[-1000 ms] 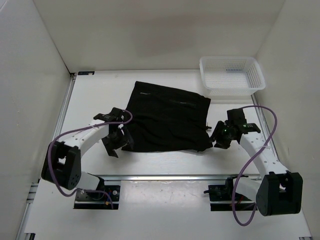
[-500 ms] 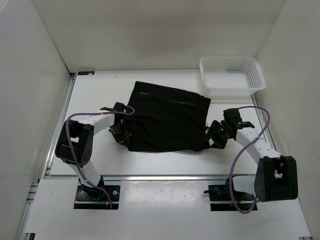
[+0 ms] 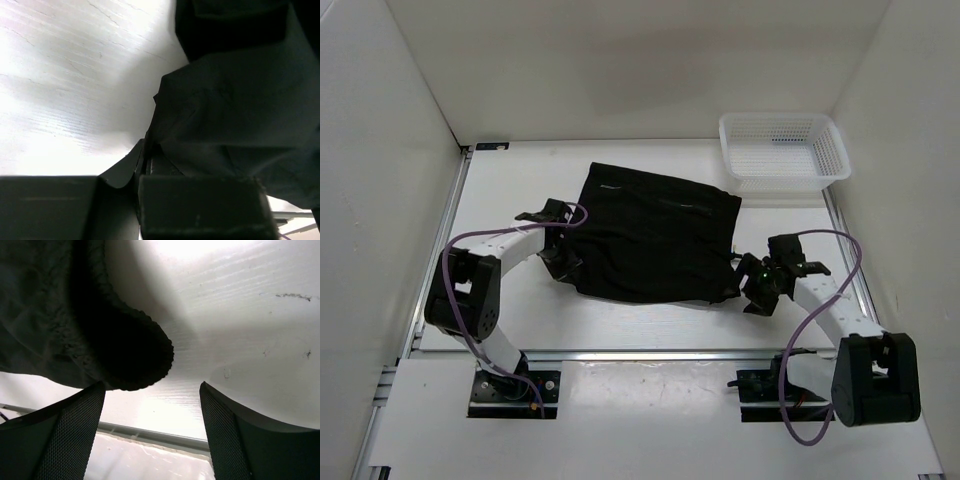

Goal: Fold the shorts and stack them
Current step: Flatten the shorts out

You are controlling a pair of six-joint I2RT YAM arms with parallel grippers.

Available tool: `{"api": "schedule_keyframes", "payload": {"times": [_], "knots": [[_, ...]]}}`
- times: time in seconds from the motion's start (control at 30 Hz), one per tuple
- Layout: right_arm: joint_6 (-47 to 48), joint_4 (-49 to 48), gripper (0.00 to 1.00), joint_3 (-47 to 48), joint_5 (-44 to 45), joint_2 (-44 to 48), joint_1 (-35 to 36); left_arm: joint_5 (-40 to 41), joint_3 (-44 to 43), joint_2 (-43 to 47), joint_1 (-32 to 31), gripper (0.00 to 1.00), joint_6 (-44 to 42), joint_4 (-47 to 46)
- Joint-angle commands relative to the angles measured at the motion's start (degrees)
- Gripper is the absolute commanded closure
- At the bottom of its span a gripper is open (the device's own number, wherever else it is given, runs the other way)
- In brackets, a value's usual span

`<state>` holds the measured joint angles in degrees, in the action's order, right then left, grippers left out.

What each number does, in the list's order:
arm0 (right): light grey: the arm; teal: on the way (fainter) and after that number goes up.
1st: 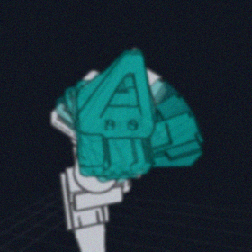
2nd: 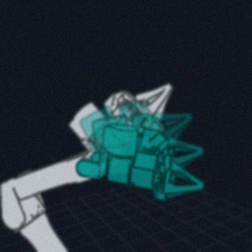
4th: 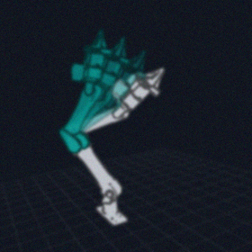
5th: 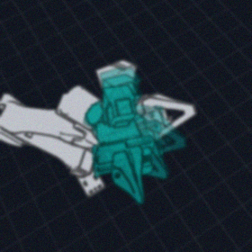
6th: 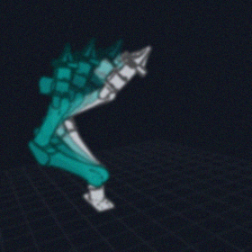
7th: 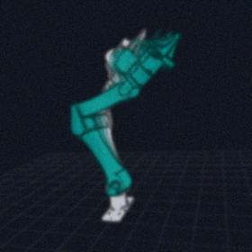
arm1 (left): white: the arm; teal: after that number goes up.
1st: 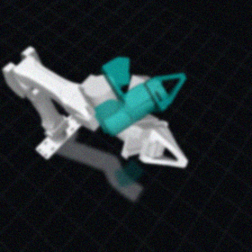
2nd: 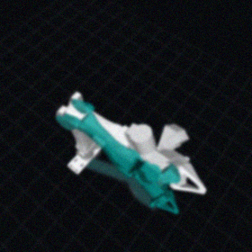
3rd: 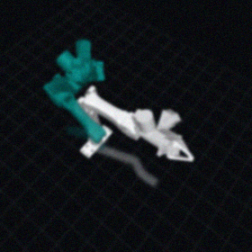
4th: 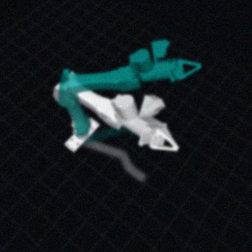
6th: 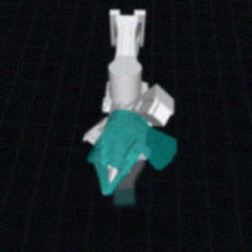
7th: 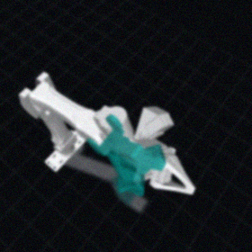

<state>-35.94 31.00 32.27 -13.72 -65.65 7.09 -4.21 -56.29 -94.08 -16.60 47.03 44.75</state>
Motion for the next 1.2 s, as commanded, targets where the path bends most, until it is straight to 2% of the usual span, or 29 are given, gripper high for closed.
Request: {"api": "schedule_keyframes", "payload": {"times": [0.0,0.3,0.4,0.5,0.53,0.6,0.7,0.8,0.83,0.9,0.93,1.0,1.07,1.17], "knots": [[-1.93,-4.80,0.20,-0.63,-0.96,1.66,-0.24,-0.89,-0.40,3.47,0.34,0.90,-0.36,-0.89],[-2.46,-11.23,0.39,1.65,0.80,-7.99,0.29,-1.42,-0.92,3.47,0.34,0.90,-0.88,-0.89],[-2.99,-12.63,0.50,2.18,0.80,-8.71,0.82,-1.42,-2.06,2.94,0.34,0.90,-0.88,-0.89],[-2.99,-13.77,0.73,3.67,3.69,-8.71,0.82,-1.42,-2.76,2.94,0.34,0.90,-0.88,-0.89],[-2.99,-13.26,0.88,5.59,4.39,-8.71,0.82,-1.94,-3.47,2.94,0.34,0.90,-1.49,-0.89],[-1.24,-10.46,0.99,8.32,6.32,-9.24,0.82,-1.94,-4.96,2.94,0.86,0.90,-2.81,0.51],[0.25,-5.63,1.00,15.70,7.91,-9.24,0.82,-0.89,-11.01,3.55,3.40,0.90,-4.92,5.07],[2.71,-0.10,1.00,25.80,8.71,-9.76,0.82,-0.37,-21.90,5.22,5.34,0.90,-6.85,10.78],[3.24,1.50,1.00,28.70,9.31,-9.76,0.82,-0.36,-29.24,5.75,6.57,0.90,-7.38,12.45],[4.82,4.66,1.00,37.92,9.32,-9.76,0.82,-0.36,-37.18,5.75,7.36,0.90,-7.39,17.37],[4.83,7.81,1.00,41.08,9.32,-9.76,0.82,-0.36,-44.97,6.54,8.07,0.90,-7.39,18.60],[5.62,10.29,1.00,49.79,9.32,-8.54,0.82,-0.36,-52.13,7.25,8.68,0.90,-7.39,20.89],[6.24,12.93,1.00,54.63,8.18,-6.52,0.82,0.25,-59.76,9.87,9.39,0.90,-5.47,20.90],[6.24,15.13,1.00,61.84,7.65,-3.53,0.82,1.48,-62.97,15.67,9.39,0.90,-2.66,16.17]]}}
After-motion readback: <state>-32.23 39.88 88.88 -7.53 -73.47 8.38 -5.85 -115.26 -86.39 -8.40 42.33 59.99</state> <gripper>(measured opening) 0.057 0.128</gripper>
